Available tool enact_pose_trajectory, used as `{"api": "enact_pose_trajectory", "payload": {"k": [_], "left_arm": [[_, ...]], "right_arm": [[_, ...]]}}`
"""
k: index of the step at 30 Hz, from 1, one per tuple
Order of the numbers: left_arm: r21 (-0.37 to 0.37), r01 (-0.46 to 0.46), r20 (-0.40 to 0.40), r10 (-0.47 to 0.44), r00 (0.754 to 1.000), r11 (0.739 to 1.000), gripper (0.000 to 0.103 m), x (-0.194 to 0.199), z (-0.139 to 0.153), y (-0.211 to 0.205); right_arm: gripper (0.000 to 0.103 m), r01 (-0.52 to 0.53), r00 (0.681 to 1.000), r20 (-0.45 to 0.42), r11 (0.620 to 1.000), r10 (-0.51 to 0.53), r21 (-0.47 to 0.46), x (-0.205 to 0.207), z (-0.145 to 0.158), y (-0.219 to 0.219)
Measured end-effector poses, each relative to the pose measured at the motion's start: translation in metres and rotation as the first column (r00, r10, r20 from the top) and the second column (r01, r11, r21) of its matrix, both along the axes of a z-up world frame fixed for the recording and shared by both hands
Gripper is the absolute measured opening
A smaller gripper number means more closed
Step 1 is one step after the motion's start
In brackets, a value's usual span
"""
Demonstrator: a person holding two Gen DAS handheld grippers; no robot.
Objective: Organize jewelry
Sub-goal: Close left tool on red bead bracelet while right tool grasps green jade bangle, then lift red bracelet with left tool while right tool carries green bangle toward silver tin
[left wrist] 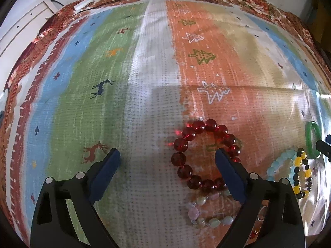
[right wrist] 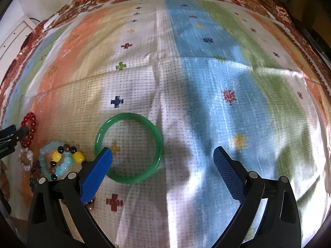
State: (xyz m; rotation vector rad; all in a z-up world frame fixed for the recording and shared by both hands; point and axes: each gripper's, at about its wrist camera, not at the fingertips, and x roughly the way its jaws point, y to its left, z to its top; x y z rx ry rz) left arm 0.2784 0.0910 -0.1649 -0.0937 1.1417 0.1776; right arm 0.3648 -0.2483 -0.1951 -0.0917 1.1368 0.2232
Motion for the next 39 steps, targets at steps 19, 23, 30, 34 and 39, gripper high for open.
{"api": "enact_pose_trajectory", "payload": {"k": [19, 23, 30, 34, 39], "left_arm": [[0.049, 0.051, 0.031, -0.052, 0.998, 0.998, 0.044, -0.001, -0.003, -0.009], [0.051, 0.088, 0.027, -0.089, 0.996, 0.995, 0.021, 0.000, -0.004, -0.014], [0.020, 0.102, 0.038, -0.103, 0.994, 0.995, 0.013, -0.002, -0.001, -0.009], [0.002, 0.092, 0.052, -0.092, 0.994, 0.996, 0.013, -0.007, 0.006, -0.009], [-0.026, 0.078, 0.088, -0.075, 0.993, 0.997, 0.013, -0.017, 0.019, -0.007]], "right_arm": [[0.051, -0.039, 0.999, -0.003, 0.999, 0.039, -0.033, 0.006, -0.003, 0.013], [0.035, -0.062, 0.998, 0.004, 0.997, 0.062, -0.045, 0.004, -0.002, 0.016], [0.009, -0.051, 0.999, 0.016, 0.997, 0.052, -0.060, 0.004, 0.000, 0.008], [0.008, -0.054, 0.998, 0.012, 0.998, 0.054, -0.031, 0.004, 0.005, 0.003], [0.008, -0.072, 0.997, 0.032, 0.997, 0.072, -0.017, -0.004, 0.017, 0.005]]}}
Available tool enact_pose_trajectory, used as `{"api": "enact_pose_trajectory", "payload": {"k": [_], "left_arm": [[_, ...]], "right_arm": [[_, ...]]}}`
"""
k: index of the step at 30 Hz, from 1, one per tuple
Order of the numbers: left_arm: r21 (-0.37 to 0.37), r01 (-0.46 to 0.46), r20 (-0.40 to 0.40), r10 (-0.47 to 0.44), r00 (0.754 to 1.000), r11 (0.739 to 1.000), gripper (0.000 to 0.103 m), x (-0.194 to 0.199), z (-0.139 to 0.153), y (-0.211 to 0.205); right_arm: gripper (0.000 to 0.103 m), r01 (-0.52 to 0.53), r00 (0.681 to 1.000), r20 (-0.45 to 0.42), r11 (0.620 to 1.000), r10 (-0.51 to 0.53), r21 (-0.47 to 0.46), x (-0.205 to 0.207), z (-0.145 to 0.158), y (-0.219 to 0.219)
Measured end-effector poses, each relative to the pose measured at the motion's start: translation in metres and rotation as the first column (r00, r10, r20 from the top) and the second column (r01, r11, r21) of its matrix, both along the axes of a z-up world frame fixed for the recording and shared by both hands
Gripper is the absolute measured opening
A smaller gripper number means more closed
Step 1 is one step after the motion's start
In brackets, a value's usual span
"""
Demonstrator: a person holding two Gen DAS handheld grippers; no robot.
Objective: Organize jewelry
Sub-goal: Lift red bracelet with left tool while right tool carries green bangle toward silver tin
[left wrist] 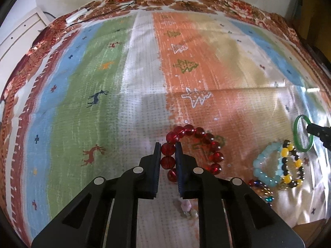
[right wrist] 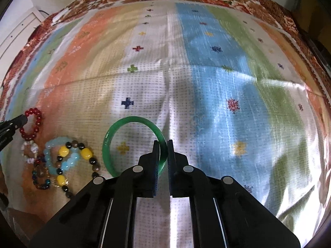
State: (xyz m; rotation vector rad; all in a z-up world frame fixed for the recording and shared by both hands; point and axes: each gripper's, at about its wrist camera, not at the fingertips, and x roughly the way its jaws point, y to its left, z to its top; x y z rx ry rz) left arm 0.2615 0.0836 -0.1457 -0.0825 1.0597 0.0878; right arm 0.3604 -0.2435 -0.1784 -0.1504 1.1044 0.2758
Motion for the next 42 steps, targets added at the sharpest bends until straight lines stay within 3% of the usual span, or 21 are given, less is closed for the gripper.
{"api": "enact_pose_trajectory", "payload": {"k": [15, 21, 29, 42], "left_arm": [[-0.073, 0.022, 0.139, -0.011, 0.990, 0.997, 0.013, -0.039, 0.052, -0.020], [-0.104, 0.034, 0.203, -0.012, 0.979, 0.994, 0.013, -0.059, 0.072, -0.022], [-0.126, 0.096, 0.271, -0.059, 0.961, 0.987, 0.013, -0.088, 0.094, -0.037], [-0.126, 0.194, 0.346, -0.140, 0.928, 0.973, 0.013, -0.129, 0.113, -0.061]], "right_arm": [[0.008, -0.084, 0.992, 0.095, 0.995, 0.080, 0.047, -0.059, 0.053, 0.023], [0.008, -0.102, 0.989, 0.117, 0.994, 0.095, 0.050, -0.076, 0.061, 0.026], [0.008, -0.117, 0.984, 0.148, 0.986, 0.098, 0.120, -0.104, 0.080, 0.022], [0.008, -0.129, 0.968, 0.235, 0.980, 0.091, 0.151, -0.141, 0.097, 0.019]]}}
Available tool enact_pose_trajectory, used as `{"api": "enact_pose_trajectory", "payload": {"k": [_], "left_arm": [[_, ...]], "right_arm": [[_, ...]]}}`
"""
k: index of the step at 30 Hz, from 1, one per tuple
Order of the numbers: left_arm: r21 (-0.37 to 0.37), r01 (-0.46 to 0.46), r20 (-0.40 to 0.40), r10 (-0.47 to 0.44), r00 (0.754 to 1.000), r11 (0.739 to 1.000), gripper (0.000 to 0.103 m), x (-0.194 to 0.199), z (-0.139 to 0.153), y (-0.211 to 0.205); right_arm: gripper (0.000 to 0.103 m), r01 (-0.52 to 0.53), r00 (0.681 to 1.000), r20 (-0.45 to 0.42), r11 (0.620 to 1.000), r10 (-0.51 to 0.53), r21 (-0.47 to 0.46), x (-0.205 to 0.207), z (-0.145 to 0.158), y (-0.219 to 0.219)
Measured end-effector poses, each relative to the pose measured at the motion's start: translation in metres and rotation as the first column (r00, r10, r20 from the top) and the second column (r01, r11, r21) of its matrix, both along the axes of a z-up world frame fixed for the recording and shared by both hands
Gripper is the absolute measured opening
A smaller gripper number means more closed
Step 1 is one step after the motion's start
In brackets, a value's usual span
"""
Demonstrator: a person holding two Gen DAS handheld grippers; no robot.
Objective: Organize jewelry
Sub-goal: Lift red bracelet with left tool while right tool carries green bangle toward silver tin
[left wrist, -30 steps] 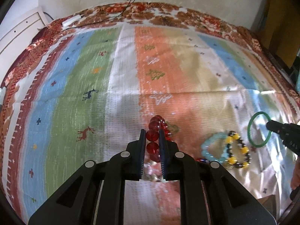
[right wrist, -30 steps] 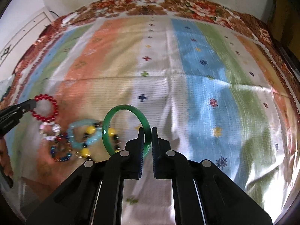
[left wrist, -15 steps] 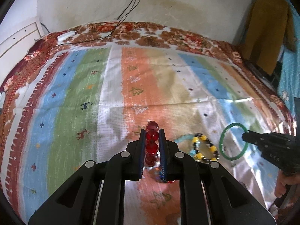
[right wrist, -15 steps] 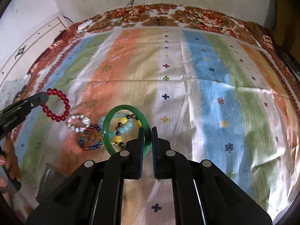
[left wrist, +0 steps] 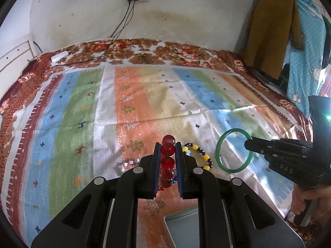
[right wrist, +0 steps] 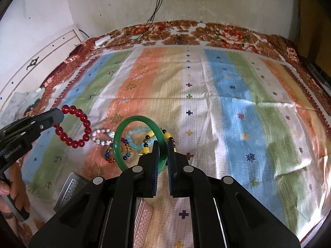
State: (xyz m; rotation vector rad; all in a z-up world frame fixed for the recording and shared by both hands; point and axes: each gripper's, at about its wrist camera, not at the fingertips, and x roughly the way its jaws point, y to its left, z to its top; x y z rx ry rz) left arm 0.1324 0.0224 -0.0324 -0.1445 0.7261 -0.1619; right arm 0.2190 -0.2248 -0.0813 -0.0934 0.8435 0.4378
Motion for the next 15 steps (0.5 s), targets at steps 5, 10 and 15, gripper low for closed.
{"api": "enact_pose_trajectory", "payload": {"k": [5, 10, 15], "left_arm": [[-0.013, 0.009, 0.029, -0.009, 1.000, 1.000, 0.013, -0.014, 0.006, -0.003], [-0.015, 0.043, 0.052, -0.043, 0.998, 0.999, 0.013, -0.031, 0.009, -0.012], [-0.001, 0.074, 0.054, -0.074, 0.996, 0.997, 0.013, -0.042, 0.006, -0.019]], "right_arm": [[0.008, -0.002, 1.000, 0.021, 1.000, 0.002, 0.018, -0.008, 0.003, -0.004], [0.008, -0.014, 0.999, 0.042, 0.999, 0.012, 0.031, -0.019, 0.008, -0.005], [0.008, -0.036, 0.998, 0.051, 0.999, 0.034, 0.037, -0.029, 0.010, -0.004]]}}
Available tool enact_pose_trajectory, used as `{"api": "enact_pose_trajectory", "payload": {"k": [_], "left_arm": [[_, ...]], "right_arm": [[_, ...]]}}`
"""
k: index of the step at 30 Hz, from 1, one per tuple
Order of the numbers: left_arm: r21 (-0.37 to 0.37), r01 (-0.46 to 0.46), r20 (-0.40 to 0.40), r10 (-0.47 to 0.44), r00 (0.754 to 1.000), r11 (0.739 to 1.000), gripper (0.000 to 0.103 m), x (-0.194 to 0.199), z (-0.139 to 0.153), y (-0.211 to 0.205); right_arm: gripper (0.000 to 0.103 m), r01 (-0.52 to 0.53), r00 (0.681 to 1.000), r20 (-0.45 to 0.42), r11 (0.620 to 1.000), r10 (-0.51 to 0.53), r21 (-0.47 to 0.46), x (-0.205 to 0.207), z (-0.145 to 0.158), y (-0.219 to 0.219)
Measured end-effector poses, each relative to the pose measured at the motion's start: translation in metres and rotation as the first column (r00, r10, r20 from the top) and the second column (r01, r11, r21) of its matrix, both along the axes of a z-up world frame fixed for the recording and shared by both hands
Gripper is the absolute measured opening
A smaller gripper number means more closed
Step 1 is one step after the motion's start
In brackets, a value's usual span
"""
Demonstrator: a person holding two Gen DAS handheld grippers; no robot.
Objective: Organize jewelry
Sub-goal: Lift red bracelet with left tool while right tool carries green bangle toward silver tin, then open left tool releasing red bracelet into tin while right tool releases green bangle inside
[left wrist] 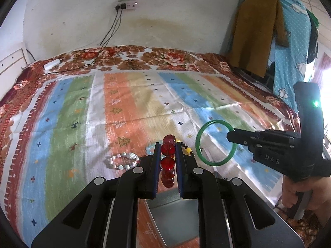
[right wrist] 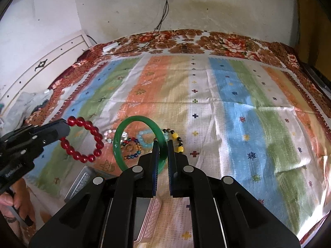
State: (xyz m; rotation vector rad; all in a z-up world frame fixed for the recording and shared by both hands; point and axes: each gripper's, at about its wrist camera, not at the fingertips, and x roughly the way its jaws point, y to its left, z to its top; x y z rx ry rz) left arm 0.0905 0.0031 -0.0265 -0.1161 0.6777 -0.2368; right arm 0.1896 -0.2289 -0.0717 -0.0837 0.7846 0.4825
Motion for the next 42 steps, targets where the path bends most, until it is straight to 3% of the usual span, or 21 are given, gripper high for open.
{"api": "enact_pose_trajectory", "payload": {"k": [23, 42], "left_arm": [[-0.014, 0.076, 0.037, -0.076, 0.996, 0.997, 0.013, -0.051, -0.011, -0.004], [-0.024, 0.078, 0.008, -0.078, 0.997, 0.997, 0.014, -0.053, -0.015, -0.007]], "right_arm": [[0.009, -0.065, 0.998, 0.021, 0.998, 0.065, -0.016, -0.047, -0.004, 0.007], [0.011, -0.110, 0.994, 0.013, 0.994, 0.110, -0.026, -0.064, -0.009, 0.012]]}}
